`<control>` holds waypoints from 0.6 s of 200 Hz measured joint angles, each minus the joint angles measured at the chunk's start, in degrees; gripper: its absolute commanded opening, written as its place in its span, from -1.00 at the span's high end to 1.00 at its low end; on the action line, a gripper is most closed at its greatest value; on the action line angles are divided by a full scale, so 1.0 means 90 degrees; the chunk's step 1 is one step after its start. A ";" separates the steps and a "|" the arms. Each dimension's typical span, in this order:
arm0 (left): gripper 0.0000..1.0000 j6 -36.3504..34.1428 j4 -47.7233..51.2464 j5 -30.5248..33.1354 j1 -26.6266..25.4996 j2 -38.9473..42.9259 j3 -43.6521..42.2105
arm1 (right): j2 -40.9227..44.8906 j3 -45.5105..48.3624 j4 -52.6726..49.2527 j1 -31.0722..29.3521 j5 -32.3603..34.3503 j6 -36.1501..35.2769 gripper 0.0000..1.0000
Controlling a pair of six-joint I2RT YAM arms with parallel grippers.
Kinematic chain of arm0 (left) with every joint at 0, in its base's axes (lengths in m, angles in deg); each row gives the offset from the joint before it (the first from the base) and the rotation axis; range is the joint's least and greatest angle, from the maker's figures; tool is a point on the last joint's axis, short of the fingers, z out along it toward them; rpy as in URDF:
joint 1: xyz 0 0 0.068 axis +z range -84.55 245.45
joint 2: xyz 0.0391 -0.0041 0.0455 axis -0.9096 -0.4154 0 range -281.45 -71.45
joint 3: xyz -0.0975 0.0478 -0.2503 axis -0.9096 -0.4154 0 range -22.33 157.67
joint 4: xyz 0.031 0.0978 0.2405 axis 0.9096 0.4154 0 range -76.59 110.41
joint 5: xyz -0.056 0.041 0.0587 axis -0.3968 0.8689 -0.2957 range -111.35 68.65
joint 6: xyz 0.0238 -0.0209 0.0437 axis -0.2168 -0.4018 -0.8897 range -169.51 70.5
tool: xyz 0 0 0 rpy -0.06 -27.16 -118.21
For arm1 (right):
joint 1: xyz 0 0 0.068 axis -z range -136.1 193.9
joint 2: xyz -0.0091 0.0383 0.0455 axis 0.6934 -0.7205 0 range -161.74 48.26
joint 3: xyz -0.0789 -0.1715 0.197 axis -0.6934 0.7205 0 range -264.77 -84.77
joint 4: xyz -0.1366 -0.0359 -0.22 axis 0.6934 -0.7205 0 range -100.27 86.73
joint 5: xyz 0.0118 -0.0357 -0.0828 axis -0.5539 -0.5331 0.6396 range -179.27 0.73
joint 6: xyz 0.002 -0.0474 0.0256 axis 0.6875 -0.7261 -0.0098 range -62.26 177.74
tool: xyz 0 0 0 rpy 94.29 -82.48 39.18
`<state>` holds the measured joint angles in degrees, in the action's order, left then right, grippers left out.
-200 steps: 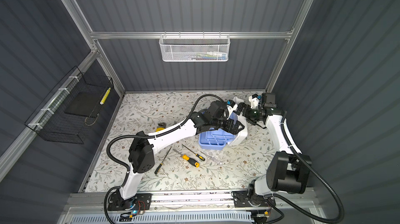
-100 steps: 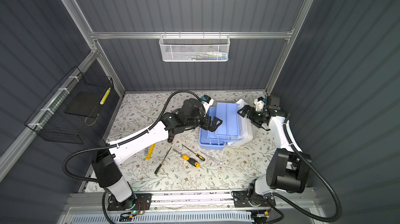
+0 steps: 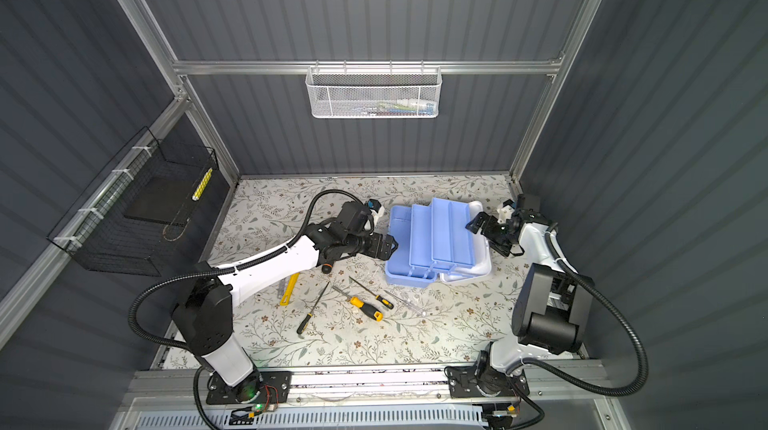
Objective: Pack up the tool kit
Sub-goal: 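Lower the opened box flat onto the table and release with both grippers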
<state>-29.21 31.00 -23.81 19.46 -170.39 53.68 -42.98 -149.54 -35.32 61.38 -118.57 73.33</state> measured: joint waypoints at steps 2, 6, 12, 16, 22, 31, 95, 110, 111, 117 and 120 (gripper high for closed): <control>-0.99 -0.0002 -0.0005 -0.0007 0.0000 -0.0017 -0.0002 | -0.0007 0.0002 0.0012 0.0010 0.0005 -0.0002 -0.98; -0.99 0.0000 -0.0027 -0.0032 0.0000 -0.0056 -0.0017 | -0.0017 0.0010 0.0034 0.0019 0.0024 -0.0005 -0.98; -0.98 0.0000 -0.0066 -0.0058 0.0000 -0.0121 -0.0039 | -0.0032 0.0017 0.0051 0.0046 0.0049 -0.0007 -0.98; -0.96 -0.0002 -0.0095 -0.0073 0.0000 -0.0168 -0.0066 | -0.0039 0.0022 0.0068 0.0066 0.0051 -0.0007 -0.98; -0.93 -0.0002 -0.0102 -0.0085 0.0012 -0.0216 -0.0085 | -0.0044 0.0027 0.0085 0.0085 0.0056 -0.0007 -0.98; -0.90 -0.0010 -0.0114 -0.0129 0.0036 -0.0306 -0.0109 | -0.0044 0.0029 0.0100 0.0107 0.0053 -0.0005 -0.98; -0.72 -0.0022 -0.0408 -0.0340 0.0070 -0.0935 -0.0097 | -0.0005 0.0029 0.0226 0.0121 -0.0083 0.0032 -0.98; -0.63 -0.0022 -0.0418 -0.0396 0.0075 -0.1115 -0.0027 | 0.0046 0.0029 0.0221 0.0121 -0.0039 0.0053 -0.98; -0.63 -0.0022 -0.0418 -0.0408 0.0078 -0.1146 -0.0010 | 0.0051 0.0029 0.0221 0.0121 -0.0024 0.0053 -0.98; -0.61 -0.0022 -0.0423 -0.0432 0.0078 -0.1200 0.0019 | 0.0075 0.0029 0.0216 0.0121 0.0000 0.0053 -0.98; -0.61 -0.0024 -0.0425 -0.0449 0.0078 -0.1229 0.0036 | 0.0085 0.0029 0.0214 0.0121 0.0024 0.0056 -0.98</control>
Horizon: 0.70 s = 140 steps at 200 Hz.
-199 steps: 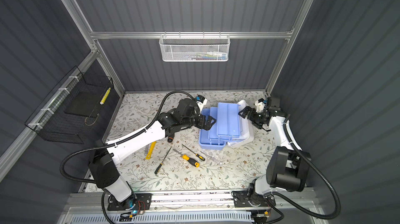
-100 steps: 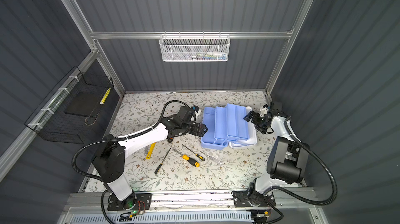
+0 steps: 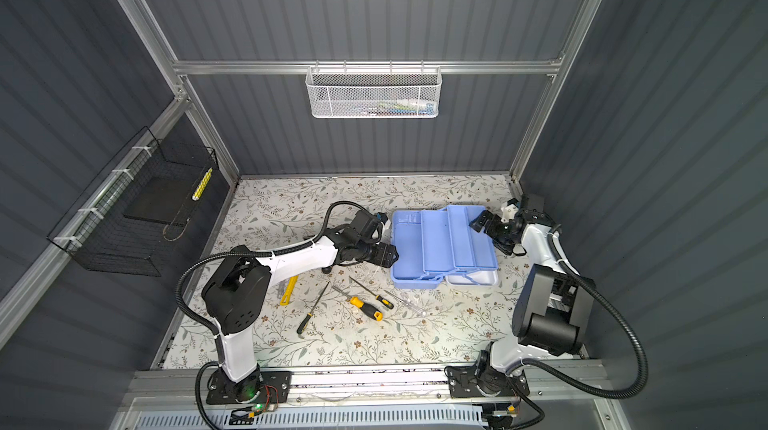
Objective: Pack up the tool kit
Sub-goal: 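Lower the opened box flat onto the table and release with both grippers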
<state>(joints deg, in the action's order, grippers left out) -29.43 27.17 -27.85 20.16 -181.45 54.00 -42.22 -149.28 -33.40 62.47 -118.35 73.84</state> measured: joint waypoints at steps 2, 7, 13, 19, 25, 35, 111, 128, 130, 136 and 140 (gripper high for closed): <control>-0.60 0.0002 0.0002 -0.0024 0.0000 -0.0029 0.0022 | 0.0007 0.0000 -0.0002 0.0000 0.0010 0.0000 -0.98; -0.58 0.0002 -0.0005 -0.0068 0.0000 -0.0080 0.0051 | 0.0019 0.0000 -0.0012 0.0000 0.0044 0.0000 -0.98; -0.55 0.0005 -0.0017 -0.0121 0.0000 -0.0143 0.0085 | 0.0034 0.0000 -0.0027 0.0000 0.0092 0.0000 -0.98; -0.52 0.0019 -0.0036 -0.0187 0.0000 -0.0194 0.0104 | 0.0041 0.0000 -0.0046 0.0000 0.0146 0.0000 -0.98; -0.48 0.0046 -0.0061 -0.0243 0.0000 -0.0231 0.0109 | 0.0049 0.0000 -0.0061 0.0000 0.0182 -0.0002 -0.98; -0.39 0.0078 -0.0090 -0.0328 0.0000 -0.0257 0.0109 | 0.0063 0.0000 -0.0097 0.0000 0.0245 -0.0002 -0.98; -0.08 0.0374 -0.0500 -0.0573 -0.0143 -0.0257 0.0007 | 0.0719 -0.0005 -0.0146 -0.0080 0.0444 0.0022 -0.98; -0.09 0.0396 -0.0525 -0.0595 -0.0209 -0.0257 -0.0049 | 0.0845 -0.0029 -0.0170 -0.0168 0.0505 0.0024 -0.98; -0.10 0.0396 -0.0529 -0.0597 -0.0216 -0.0257 -0.0053 | 0.0862 -0.0032 -0.0170 -0.0180 0.0508 0.0024 -0.98; -0.15 0.0403 -0.0556 -0.0600 -0.0223 -0.0257 -0.0078 | 0.0913 -0.0046 -0.0187 -0.0219 0.0546 0.0024 -0.98; -0.18 0.0406 -0.0573 -0.0597 -0.0226 -0.0257 -0.0095 | 0.0947 -0.0051 -0.0192 -0.0243 0.0568 0.0024 -0.98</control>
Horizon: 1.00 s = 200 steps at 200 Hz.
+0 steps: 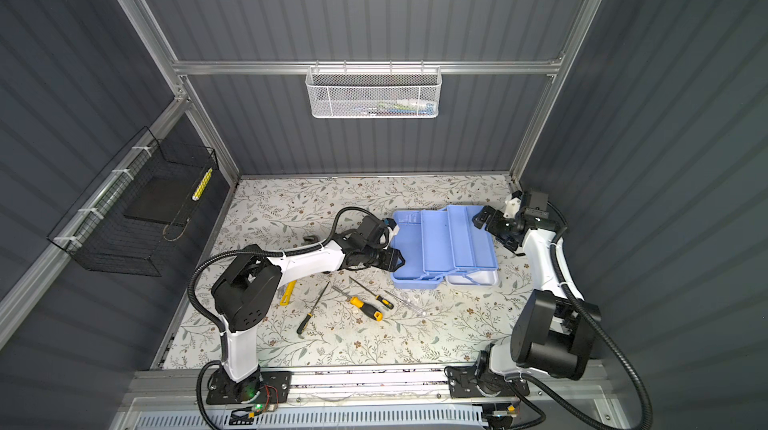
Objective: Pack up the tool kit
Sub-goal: 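Lower the opened box flat onto the table and release with both grippers, then move both grippers down toward the screwdrivers nearer the robot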
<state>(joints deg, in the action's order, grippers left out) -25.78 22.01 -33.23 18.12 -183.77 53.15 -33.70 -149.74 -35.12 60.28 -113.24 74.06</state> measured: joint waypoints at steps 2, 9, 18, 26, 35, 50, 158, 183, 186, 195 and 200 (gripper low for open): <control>-0.18 0.0010 -0.0010 -0.0002 -0.0002 0.0002 -0.0010 | 0.0022 -0.0005 0.0000 -0.0012 0.0007 0.0000 -0.98; -0.20 0.0012 -0.0027 0.0007 -0.0027 0.0002 -0.0041 | 0.0100 -0.0017 -0.0007 -0.0070 0.0049 0.0002 -0.98; -0.29 0.0029 -0.0075 0.0029 -0.0041 0.0019 -0.0107 | 0.0214 -0.0034 -0.0019 -0.0160 0.0100 0.0010 -0.98; -0.40 0.0029 -0.0085 0.0070 -0.0041 0.0070 -0.0175 | 0.0338 -0.0039 -0.0022 -0.0250 0.0158 0.0015 -0.98; -0.49 0.0019 -0.0068 0.0189 -0.0041 0.0165 -0.0270 | 0.0491 -0.0039 -0.0036 -0.0364 0.0236 0.0019 -0.98; -0.67 0.0017 -0.0058 0.0362 -0.0039 0.0384 -0.0408 | 0.0763 -0.0039 -0.0068 -0.0641 0.0500 0.0017 -0.98; -1.00 -0.0017 -0.0095 0.2266 0.0160 0.2557 -0.1739 | 0.2880 0.1054 -0.0165 -0.4294 0.2754 -0.0308 -0.60; -0.99 -0.0010 -0.0032 0.2526 0.0362 0.2866 -0.1923 | 0.2909 0.1389 -0.0323 -0.5489 0.3468 -0.0032 -0.48; -0.99 0.0000 -0.0036 0.2545 0.0393 0.2900 -0.1943 | 0.2905 0.1418 -0.0342 -0.5615 0.3551 -0.0017 -0.46; -0.99 0.0007 -0.0032 0.2596 0.0491 0.2970 -0.1991 | 0.2883 0.1547 -0.0440 -0.6120 0.3776 0.0158 -0.42; -0.99 0.0017 -0.0032 0.2618 0.0546 0.3024 -0.2038 | 0.2863 0.1598 -0.0478 -0.6309 0.3888 0.0228 -0.38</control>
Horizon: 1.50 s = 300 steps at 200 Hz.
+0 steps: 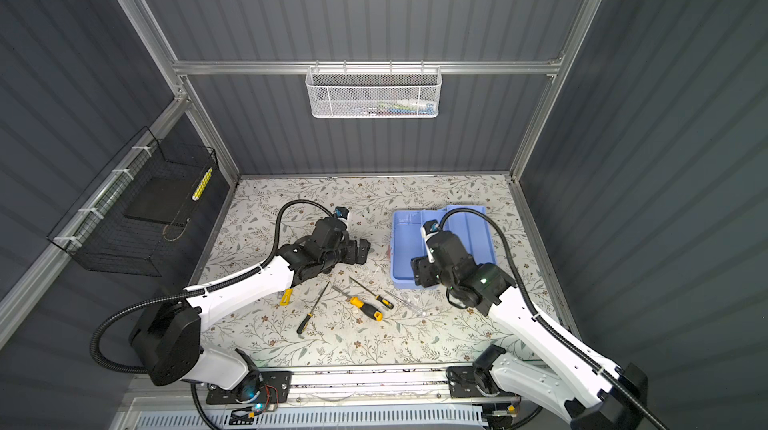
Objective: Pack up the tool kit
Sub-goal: 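Move both grippers down toward the screwdrivers nearer the robot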
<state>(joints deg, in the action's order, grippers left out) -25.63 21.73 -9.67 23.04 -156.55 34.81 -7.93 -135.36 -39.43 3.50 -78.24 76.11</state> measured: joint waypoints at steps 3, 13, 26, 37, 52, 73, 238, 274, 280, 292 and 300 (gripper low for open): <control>-0.99 0.0007 0.0002 0.0015 0.0034 0.0024 -0.0022 | -0.0010 0.0027 -0.0024 -0.0155 0.0051 0.0066 -0.37; -1.00 0.0032 0.0019 0.0044 0.0136 0.0121 -0.0121 | -0.0070 0.0136 -0.0097 -0.0614 0.0257 0.0306 -0.35; -0.99 0.0041 0.0061 0.0063 0.0262 0.0236 -0.0253 | -0.0175 0.0274 -0.0143 -0.1098 0.0410 0.0631 -0.34; -1.00 0.0051 0.0109 0.0063 0.0369 0.0328 -0.0342 | -0.0318 0.0386 -0.0185 -0.1443 0.0512 0.0962 -0.29; -0.99 0.0087 0.0131 0.0063 0.0471 0.0423 -0.0410 | -0.0583 0.0510 -0.0248 -0.1795 0.0644 0.1394 -0.21; -1.00 0.0136 0.0143 0.0063 0.0527 0.0571 -0.0503 | -0.1173 0.0685 -0.0352 -0.2215 0.0833 0.2030 -0.11; -0.99 0.0209 0.0265 -0.0044 0.0631 0.0651 -0.0697 | -0.1906 0.1902 0.1200 -0.1846 0.0699 0.2035 -0.04; -0.99 0.0211 0.0262 -0.0063 0.0641 0.0651 -0.0697 | -0.2055 0.1885 0.1202 -0.1693 0.0602 0.1700 -0.10; -0.99 0.0211 0.0265 -0.0063 0.0641 0.0651 -0.0697 | -0.2055 0.1880 0.1190 -0.1695 0.0583 0.1671 -0.12; -0.99 0.0211 0.0262 -0.0063 0.0641 0.0651 -0.0697 | -0.2064 0.1817 0.1117 -0.1695 0.0522 0.1620 -0.14; -1.00 0.0214 0.0265 -0.0066 0.0641 0.0651 -0.0697 | -0.2084 0.1746 0.1059 -0.1695 0.0503 0.1593 -0.17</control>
<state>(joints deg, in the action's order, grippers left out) -23.70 24.11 -10.26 28.81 -150.70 28.54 -26.68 -119.64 -29.90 -11.76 -73.72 90.45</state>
